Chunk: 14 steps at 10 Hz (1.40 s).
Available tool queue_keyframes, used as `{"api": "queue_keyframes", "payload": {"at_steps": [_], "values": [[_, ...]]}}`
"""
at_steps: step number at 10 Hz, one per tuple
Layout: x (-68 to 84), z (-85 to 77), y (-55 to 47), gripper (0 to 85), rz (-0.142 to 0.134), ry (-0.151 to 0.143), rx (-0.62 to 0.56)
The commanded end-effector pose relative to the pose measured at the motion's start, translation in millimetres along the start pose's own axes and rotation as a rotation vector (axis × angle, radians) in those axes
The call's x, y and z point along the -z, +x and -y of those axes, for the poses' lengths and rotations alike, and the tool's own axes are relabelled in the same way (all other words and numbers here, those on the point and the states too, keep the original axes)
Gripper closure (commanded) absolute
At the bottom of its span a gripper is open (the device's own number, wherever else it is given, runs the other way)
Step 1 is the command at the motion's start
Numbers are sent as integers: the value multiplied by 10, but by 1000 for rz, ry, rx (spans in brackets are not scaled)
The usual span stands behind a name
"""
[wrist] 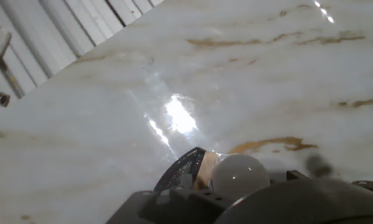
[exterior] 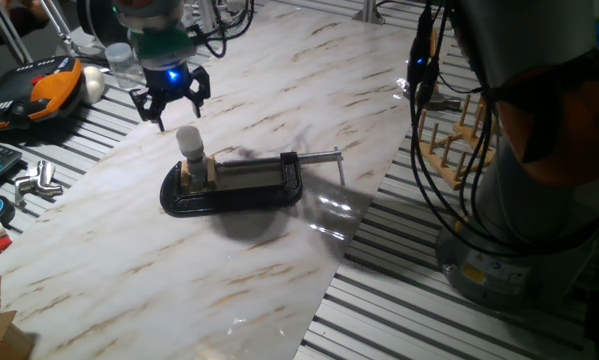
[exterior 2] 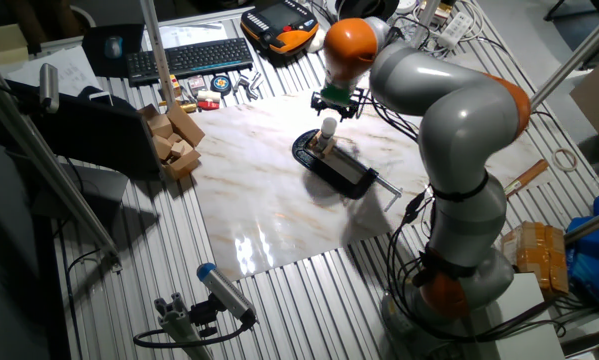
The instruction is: Take out the light bulb by rotating it
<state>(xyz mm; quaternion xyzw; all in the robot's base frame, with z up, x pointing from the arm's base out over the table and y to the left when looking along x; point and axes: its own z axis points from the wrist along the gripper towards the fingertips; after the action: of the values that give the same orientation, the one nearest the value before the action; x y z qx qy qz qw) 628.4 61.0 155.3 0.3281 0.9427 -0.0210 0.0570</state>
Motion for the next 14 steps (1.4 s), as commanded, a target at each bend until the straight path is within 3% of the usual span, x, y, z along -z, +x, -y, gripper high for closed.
{"api": "queue_keyframes", "payload": {"at_steps": [1, 3, 4, 5, 6, 8, 9, 12, 14], "values": [[3, 1, 4, 170, -4, 225, -2057], [-18, 13, -10, 170, -11, 139, -2102], [-22, 13, -8, 170, -14, 128, -2115], [-21, 13, -5, 340, -14, 125, -2123], [-24, 15, -5, 340, -12, 119, -2123], [-30, 22, -8, 340, -7, 122, -2123], [-30, 20, -7, 170, -3, 144, -2122], [-36, 20, -6, 170, -2, 176, -2120], [-37, 24, -9, 170, 2, 179, -2120]]}}
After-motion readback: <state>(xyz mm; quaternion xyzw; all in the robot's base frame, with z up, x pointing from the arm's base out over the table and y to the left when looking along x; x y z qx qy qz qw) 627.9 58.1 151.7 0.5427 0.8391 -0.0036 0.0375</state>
